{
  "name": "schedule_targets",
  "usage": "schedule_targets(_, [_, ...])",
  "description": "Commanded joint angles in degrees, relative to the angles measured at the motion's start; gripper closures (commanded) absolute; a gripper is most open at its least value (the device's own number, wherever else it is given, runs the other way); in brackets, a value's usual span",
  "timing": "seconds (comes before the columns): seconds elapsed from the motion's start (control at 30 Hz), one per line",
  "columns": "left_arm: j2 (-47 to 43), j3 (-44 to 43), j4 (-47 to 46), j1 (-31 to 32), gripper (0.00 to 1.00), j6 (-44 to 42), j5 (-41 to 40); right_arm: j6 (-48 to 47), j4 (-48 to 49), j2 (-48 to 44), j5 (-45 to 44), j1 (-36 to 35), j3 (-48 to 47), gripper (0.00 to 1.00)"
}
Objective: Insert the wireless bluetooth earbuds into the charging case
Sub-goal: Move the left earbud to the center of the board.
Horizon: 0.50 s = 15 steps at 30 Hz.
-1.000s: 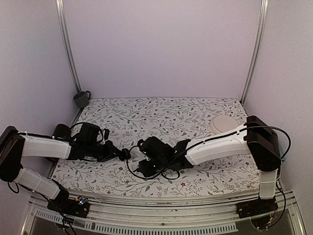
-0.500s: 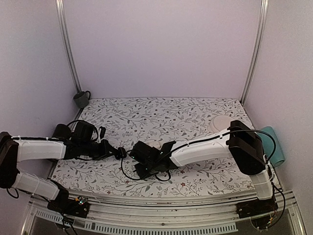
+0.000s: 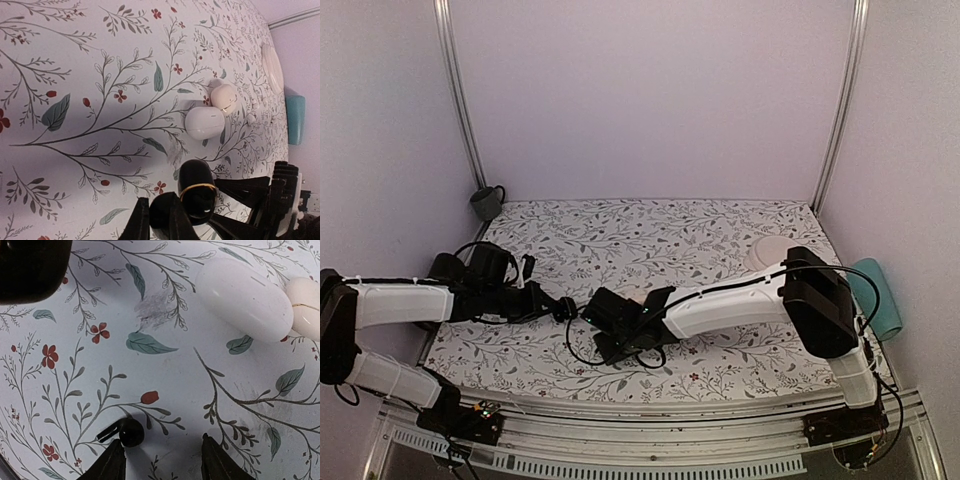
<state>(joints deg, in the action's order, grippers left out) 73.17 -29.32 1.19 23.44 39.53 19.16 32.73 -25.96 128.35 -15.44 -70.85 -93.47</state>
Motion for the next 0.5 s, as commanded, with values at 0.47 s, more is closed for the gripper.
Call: schedule_targets(0.47, [0.0,-1.2,-0.3,-1.1,1.0,-1.3,1.4,1.6,2.0,-5.7,5.5,3.1,3.1,0.53])
